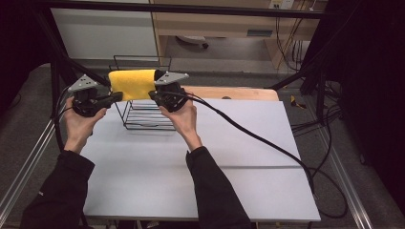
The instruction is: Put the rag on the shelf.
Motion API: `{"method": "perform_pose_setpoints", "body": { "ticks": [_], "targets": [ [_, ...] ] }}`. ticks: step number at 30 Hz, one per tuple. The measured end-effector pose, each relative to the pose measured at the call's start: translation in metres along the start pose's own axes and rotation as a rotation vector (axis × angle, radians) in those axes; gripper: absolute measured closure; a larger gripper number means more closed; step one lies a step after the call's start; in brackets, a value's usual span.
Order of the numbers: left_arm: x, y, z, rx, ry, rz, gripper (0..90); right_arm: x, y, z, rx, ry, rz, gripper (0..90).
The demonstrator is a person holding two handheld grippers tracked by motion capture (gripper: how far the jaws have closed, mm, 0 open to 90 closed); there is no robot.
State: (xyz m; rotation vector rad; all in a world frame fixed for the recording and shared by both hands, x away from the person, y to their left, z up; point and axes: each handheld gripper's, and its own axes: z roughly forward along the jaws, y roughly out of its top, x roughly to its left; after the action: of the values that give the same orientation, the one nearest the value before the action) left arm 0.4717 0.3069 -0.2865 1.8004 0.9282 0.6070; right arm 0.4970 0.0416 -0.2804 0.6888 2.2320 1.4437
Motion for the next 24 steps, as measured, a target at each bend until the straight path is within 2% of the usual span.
{"method": "perform_pose_setpoints", "body": {
  "ticks": [5, 10, 13, 21, 24],
  "targets": [
    [0.003, -0.002, 0.003, -0.006, -0.003, -0.019, 90.0, 0.0, -0.001, -0.001, -0.008, 0.013, 0.001, 85.5],
    [0.0, -0.002, -0.006, -0.019, -0.023, -0.017, 88.4, 0.004, 0.002, -0.012, -0.035, 0.033, -0.012, 79.8],
    [-0.002, -0.006, -0.012, -0.019, -0.034, -0.021, 83.5, 0.005, 0.004, -0.023, -0.049, 0.046, -0.008, 73.8],
    [-0.011, -0.021, -0.022, 0.04, -0.049, -0.029, 61.8, 0.001, -0.002, -0.051, -0.027, 0.051, 0.024, 55.4],
    [-0.015, -0.029, -0.023, 0.071, -0.052, -0.032, 55.7, -0.003, -0.008, -0.062, -0.021, 0.057, 0.05, 48.8]
  ]
}}
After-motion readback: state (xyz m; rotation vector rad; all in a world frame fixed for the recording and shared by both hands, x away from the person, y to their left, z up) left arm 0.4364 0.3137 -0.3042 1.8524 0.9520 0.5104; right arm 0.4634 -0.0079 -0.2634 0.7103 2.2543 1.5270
